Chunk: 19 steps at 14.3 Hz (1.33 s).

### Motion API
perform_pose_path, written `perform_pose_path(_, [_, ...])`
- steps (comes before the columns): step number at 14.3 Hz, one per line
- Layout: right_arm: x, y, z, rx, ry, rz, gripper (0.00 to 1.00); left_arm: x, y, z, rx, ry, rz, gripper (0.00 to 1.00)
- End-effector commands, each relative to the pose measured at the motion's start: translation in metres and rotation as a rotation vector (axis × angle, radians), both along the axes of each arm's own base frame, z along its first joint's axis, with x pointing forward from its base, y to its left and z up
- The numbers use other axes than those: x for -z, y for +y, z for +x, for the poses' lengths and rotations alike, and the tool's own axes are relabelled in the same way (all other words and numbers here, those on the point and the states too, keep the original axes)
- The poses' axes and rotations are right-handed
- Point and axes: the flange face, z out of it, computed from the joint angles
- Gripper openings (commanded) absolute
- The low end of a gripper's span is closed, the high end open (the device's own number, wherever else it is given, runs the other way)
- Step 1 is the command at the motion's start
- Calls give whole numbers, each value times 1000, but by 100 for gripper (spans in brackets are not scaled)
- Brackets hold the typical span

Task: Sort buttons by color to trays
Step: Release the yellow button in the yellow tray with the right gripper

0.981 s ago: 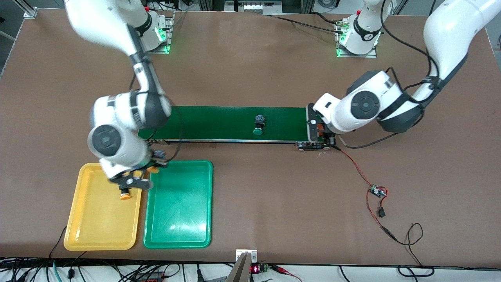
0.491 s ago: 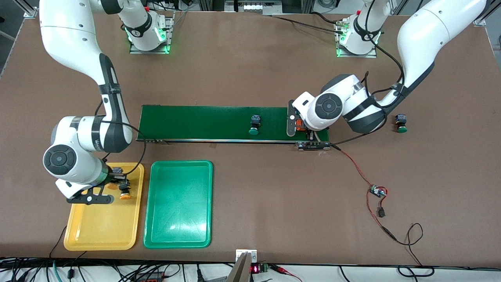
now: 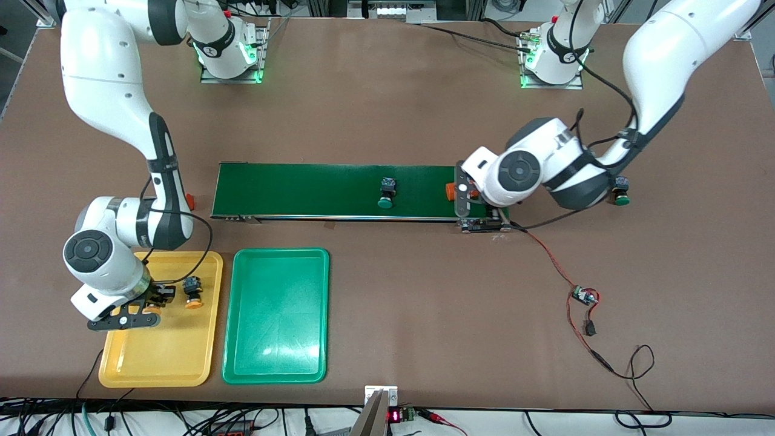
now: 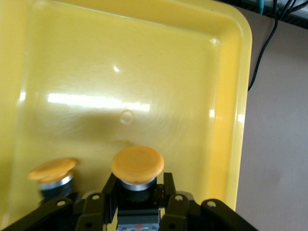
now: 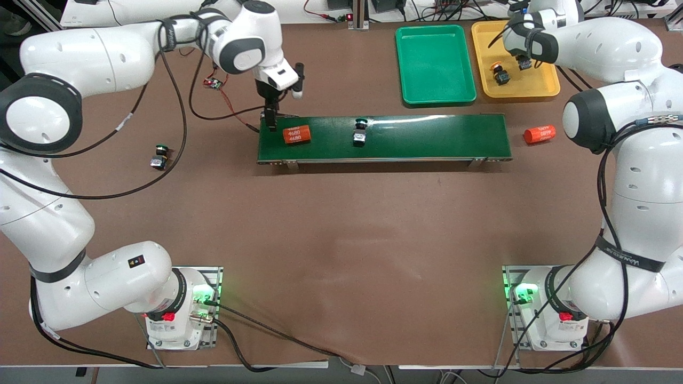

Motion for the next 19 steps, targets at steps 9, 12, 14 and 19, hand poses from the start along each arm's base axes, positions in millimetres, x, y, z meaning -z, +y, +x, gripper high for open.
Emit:
perform_pose_path(9, [-101,43,-13,67,99,169,100,-39,236,47,-925,-11,269,100])
perform_pose_path(12, [-147,110,-42,185,189,211,100,-30,269,44,-1237,-12,377,100])
perform_pose_path(14, [-163,173,-64,187,228,209,100,-18,304,42,-1263,-35,480,100])
perform_pose_path(19, [-160,297,-120,247,236,201,100,10,360,11,-1279,20,597,100])
